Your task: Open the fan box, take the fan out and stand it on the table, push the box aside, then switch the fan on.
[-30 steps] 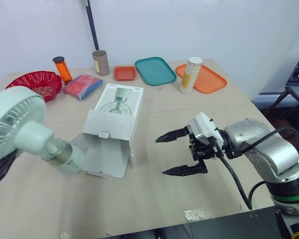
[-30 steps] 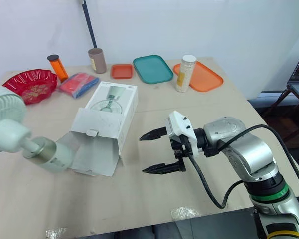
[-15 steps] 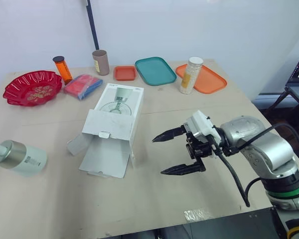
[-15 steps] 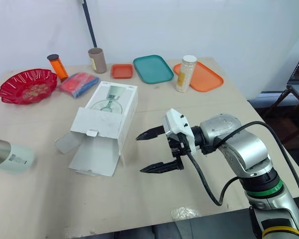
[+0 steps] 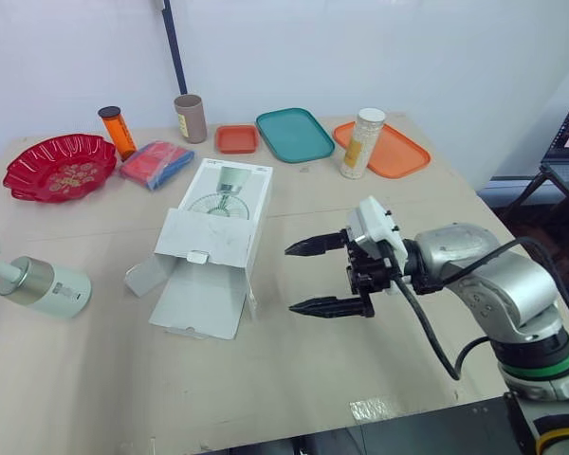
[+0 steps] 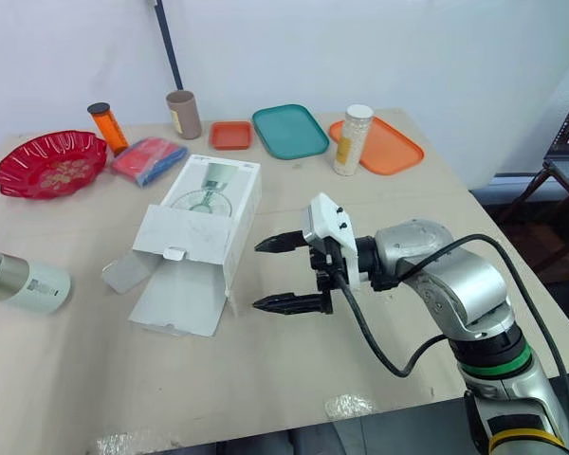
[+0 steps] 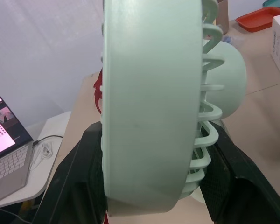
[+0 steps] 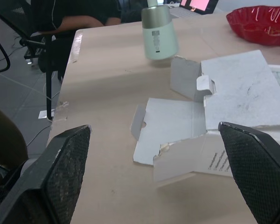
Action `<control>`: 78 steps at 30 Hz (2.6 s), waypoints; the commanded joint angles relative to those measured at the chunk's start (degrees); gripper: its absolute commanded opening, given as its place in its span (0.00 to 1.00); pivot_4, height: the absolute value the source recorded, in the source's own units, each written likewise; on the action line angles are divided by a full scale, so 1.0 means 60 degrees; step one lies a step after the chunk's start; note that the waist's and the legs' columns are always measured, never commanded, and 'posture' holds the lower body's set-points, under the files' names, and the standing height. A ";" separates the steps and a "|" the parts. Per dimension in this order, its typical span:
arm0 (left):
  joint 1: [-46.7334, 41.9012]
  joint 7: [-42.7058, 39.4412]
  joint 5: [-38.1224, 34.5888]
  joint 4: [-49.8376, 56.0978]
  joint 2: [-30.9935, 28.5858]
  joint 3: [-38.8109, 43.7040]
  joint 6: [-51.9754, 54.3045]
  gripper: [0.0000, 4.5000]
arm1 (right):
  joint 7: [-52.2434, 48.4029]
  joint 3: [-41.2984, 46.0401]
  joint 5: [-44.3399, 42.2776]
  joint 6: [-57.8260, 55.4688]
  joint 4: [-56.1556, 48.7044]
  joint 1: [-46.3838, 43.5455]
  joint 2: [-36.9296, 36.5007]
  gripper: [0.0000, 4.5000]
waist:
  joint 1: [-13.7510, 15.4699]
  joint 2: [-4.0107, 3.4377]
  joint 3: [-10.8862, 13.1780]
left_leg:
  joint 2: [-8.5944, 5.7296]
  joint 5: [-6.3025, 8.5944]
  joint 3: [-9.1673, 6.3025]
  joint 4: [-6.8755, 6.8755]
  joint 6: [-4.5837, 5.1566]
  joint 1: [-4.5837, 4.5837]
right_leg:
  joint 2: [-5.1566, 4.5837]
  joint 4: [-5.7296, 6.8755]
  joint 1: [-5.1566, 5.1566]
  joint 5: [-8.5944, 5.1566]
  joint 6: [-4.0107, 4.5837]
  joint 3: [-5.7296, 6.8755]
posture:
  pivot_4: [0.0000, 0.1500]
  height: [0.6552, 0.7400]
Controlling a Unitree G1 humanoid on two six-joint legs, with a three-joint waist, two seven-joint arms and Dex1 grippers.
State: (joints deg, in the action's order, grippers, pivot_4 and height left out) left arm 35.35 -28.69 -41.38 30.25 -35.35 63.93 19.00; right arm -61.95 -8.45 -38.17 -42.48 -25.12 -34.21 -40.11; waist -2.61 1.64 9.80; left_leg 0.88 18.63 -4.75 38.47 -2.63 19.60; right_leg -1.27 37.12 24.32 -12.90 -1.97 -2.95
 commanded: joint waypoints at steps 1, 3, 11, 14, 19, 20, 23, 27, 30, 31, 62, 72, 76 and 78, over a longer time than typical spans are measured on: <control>-0.0638 0.0114 0.0302 -0.0121 -0.0385 -0.0111 -0.0261 0.46 | 0.0488 0.0348 -0.0116 -0.0079 -0.0431 -0.0156 0.0083 1.00 | 0.0000 0.0010 -0.0006 | -0.0001 0.0000 0.0001 0.0000 0.0000 0.0000 | -0.0002 0.0000 0.0000 0.0001 -0.0002 -0.0001 | 1.00 1.00; -0.0929 0.0006 0.0477 -0.0243 -0.0486 -0.0393 -0.0283 0.46 | 0.0634 0.0326 -0.0104 -0.0095 -0.0484 -0.0174 0.0109 1.00 | 0.0007 0.0014 -0.0008 | -0.0001 -0.0001 -0.0002 0.0001 -0.0001 0.0000 | -0.0002 0.0000 0.0000 0.0001 -0.0002 0.0001 | 1.00 1.00; -0.1878 -0.0092 0.1120 -0.0737 -0.0830 -0.1079 -0.0172 0.46 | 0.0889 0.0214 0.0048 0.0008 -0.0579 -0.0140 0.0090 1.00 | 0.0005 0.0017 -0.0005 | -0.0001 0.0000 -0.0006 -0.0002 -0.0003 0.0005 | -0.0007 -0.0001 0.0003 0.0005 -0.0002 0.0007 | 1.00 1.00; -0.2160 -0.0266 0.1456 -0.1189 -0.0889 -0.1296 -0.0378 0.46 | 0.0946 0.0210 0.0053 0.0003 -0.0620 -0.0105 0.0097 1.00 | -0.0010 0.0014 -0.0003 | 0.0001 0.0000 -0.0003 -0.0004 -0.0002 0.0001 | -0.0005 0.0000 0.0004 0.0007 0.0000 0.0007 | 1.00 1.00; -0.2458 -0.0465 0.1808 -0.1319 -0.1087 -0.1504 -0.0304 0.46 | 0.1025 0.0235 0.0006 -0.0021 -0.0766 0.0042 0.0040 1.00 | 0.0001 0.0018 -0.0005 | -0.0001 0.0000 -0.0005 -0.0005 -0.0002 0.0002 | -0.0009 0.0000 0.0004 0.0008 0.0001 0.0010 | 1.00 1.00; -0.2497 -0.0484 0.1825 -0.1314 -0.1104 -0.1502 -0.0257 0.46 | 0.1040 0.0240 0.0000 -0.0026 -0.0791 0.0065 0.0035 1.00 | 0.0001 0.0017 -0.0005 | -0.0001 0.0000 -0.0004 -0.0005 -0.0002 0.0002 | -0.0009 0.0000 0.0004 0.0007 0.0001 0.0010 | 1.00 1.00; -0.2551 -0.0549 0.2097 -0.1345 -0.1269 -0.1646 -0.0124 0.46 | 0.1092 0.0232 0.0017 -0.0019 -0.0838 0.0133 0.0052 1.00 | 0.0002 0.0017 -0.0005 | 0.0000 0.0000 -0.0005 -0.0005 -0.0002 0.0002 | -0.0009 0.0000 0.0004 0.0007 0.0001 0.0010 | 1.00 1.00; -0.2625 -0.0595 0.2188 -0.1199 -0.1347 -0.1828 0.0048 0.46 | 0.1145 0.0222 0.0037 0.0004 -0.0919 0.0238 0.0044 1.00 | 0.0002 0.0012 -0.0003 | -0.0001 0.0000 -0.0004 -0.0005 -0.0002 0.0000 | -0.0011 0.0001 0.0004 0.0008 0.0000 0.0009 | 1.00 1.00; -0.2692 -0.0583 0.2257 -0.1146 -0.1402 -0.1931 0.0254 0.46 | 0.1157 0.0237 0.0028 0.0018 -0.0981 0.0317 -0.0005 1.00 | 0.0001 0.0006 0.0000 | -0.0001 0.0000 -0.0004 -0.0005 -0.0002 -0.0001 | -0.0010 0.0002 0.0004 0.0008 0.0000 0.0009 | 1.00 1.00; -0.2675 -0.0590 0.2324 -0.1133 -0.1425 -0.1963 0.0329 0.46 | 0.1155 0.0240 0.0029 0.0027 -0.1005 0.0344 -0.0022 1.00 | 0.0001 0.0005 0.0000 | -0.0001 0.0000 -0.0004 -0.0005 -0.0002 -0.0001 | -0.0010 0.0002 0.0004 0.0008 0.0000 0.0010 | 1.00 1.00; -0.2785 -0.1004 0.2634 -0.0849 -0.1410 -0.2336 0.0874 0.99 | 0.0963 0.0173 0.0297 0.0301 -0.0972 0.0428 -0.0056 1.00 | 0.0001 -0.0044 0.0001 | -0.0004 0.0000 -0.0003 -0.0006 -0.0002 -0.0004 | -0.0014 0.0002 -0.0001 0.0007 -0.0001 0.0009 | 1.00 1.00; -0.2696 -0.0941 0.2444 -0.0624 -0.1136 -0.2141 0.1049 0.99 | 0.0863 0.0184 0.0333 0.0328 -0.0947 0.0418 -0.0089 1.00 | 0.0001 -0.0044 0.0001 | -0.0003 0.0000 -0.0004 -0.0006 -0.0002 -0.0004 | -0.0013 0.0002 0.0000 0.0007 -0.0001 0.0009 | 1.00 1.00; -0.2281 -0.1243 0.2057 -0.0426 -0.0903 -0.1578 0.1046 0.99 | 0.0805 0.0191 0.0360 0.0352 -0.0946 0.0416 -0.0125 1.00 | 0.0002 -0.0043 0.0001 | -0.0002 0.0000 -0.0004 -0.0006 -0.0002 -0.0004 | -0.0013 0.0002 0.0000 0.0008 -0.0001 0.0009 | 1.00 1.00; -0.1762 -0.1574 0.1875 -0.0323 -0.0747 -0.1136 0.0947 0.99 | 0.0762 0.0215 0.0370 0.0372 -0.0943 0.0439 -0.0153 1.00 | -0.0012 -0.0043 0.0002 | -0.0001 0.0000 -0.0002 -0.0006 -0.0002 -0.0003 | -0.0013 0.0001 0.0002 0.0007 -0.0001 0.0008 | 1.00 1.00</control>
State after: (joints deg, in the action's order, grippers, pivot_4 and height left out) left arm 22.65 -36.28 -28.97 26.44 -40.36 52.63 25.67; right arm -57.13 -8.44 -35.73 -41.33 -29.51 -31.40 -40.41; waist -2.68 1.39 9.81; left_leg 0.89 18.64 -4.74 38.43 -2.63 19.58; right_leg -1.35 37.11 24.34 -12.85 -1.97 -2.90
